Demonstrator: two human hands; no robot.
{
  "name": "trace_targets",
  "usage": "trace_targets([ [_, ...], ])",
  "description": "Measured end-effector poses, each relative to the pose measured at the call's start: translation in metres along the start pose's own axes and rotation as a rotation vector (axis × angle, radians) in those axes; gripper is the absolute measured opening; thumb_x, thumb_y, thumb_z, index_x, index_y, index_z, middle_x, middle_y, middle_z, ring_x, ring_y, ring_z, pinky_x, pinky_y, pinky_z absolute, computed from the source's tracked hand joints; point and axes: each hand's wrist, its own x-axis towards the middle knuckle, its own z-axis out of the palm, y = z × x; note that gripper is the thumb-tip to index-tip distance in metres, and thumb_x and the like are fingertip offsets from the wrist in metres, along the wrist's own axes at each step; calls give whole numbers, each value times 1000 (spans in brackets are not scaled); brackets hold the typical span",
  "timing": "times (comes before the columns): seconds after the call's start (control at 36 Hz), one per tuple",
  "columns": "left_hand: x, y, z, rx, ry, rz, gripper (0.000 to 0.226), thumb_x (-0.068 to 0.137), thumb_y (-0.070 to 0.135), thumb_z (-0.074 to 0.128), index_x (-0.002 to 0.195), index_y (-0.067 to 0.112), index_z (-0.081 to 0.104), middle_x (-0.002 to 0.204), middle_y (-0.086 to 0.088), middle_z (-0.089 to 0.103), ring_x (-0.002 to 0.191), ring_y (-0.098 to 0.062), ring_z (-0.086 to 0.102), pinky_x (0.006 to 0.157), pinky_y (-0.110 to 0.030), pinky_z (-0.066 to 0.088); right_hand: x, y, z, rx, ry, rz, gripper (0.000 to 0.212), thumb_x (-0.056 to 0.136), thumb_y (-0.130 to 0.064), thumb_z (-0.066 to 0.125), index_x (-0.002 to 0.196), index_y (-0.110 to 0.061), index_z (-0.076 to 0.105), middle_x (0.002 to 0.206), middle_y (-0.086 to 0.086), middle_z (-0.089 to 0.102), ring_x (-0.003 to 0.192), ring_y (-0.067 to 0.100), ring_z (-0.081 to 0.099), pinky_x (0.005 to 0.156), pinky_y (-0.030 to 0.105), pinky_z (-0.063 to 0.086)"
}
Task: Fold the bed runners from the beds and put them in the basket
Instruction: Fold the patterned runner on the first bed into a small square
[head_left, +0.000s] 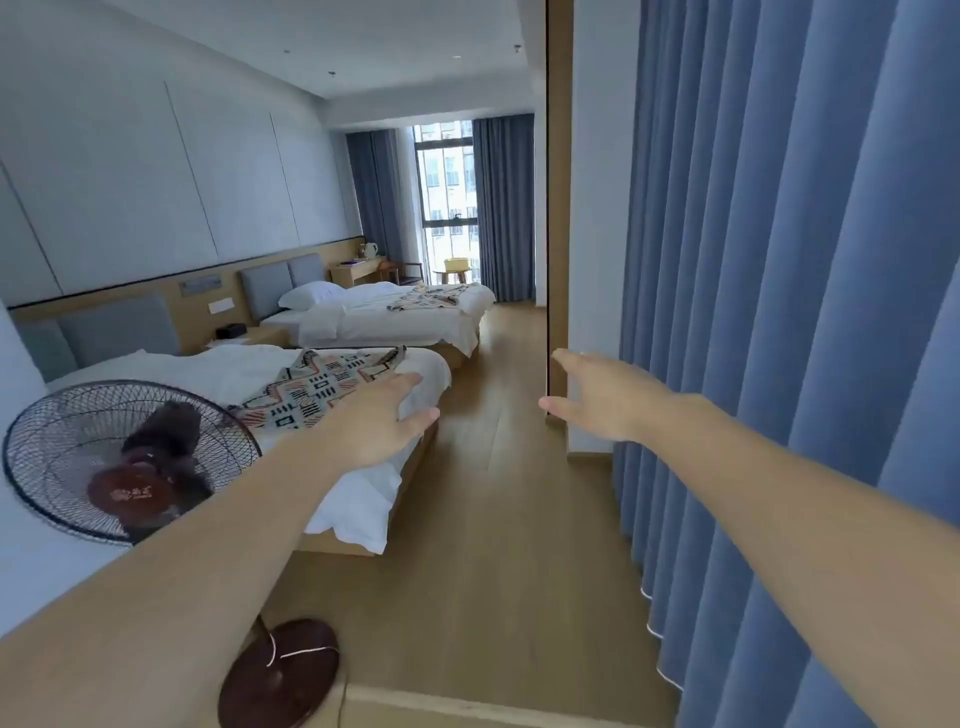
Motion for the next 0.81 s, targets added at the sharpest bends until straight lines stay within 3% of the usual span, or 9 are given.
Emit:
trace_targets([
  [0.11,27,-26,7,-2,-46,-20,63,96,48,44,149,18,28,155,-2,30,141,-20,28,113,-33,21,30,-4,14,-11,-31,34,72,95,-54,43,153,-23,15,155,8,29,135,29,39,103,41,40],
  [0.25,56,-51,27,12,-98,-1,62,97,47,42,149,17,28,155,-4,30,141,-22,29,113,-34,22,63,2,40,-31,-85,63,66,96,-54,42,148,-19,24,146,11,40,127,31,45,100,46,43],
  [0.5,112,-77,64,-18,-138,11,62,98,44,42,149,14,27,155,-4,31,140,-19,30,110,-27,21,127,35,83,-46,-140,81,63,95,-55,41,144,-18,29,142,12,43,122,31,48,97,47,44],
  [0.67,168,-80,89,-2,-156,-23,62,97,47,42,149,17,28,151,-4,35,131,-21,41,101,-28,30,187,71,106,-33,-154,61,65,95,-56,41,145,-18,27,144,10,41,124,30,46,97,46,43],
  [0.81,231,-78,114,4,-137,-49,51,98,43,45,136,10,44,141,-8,46,122,-24,48,90,-28,33,249,112,125,1,-164,30,65,95,-55,42,147,-19,26,144,11,41,124,30,47,97,47,44],
])
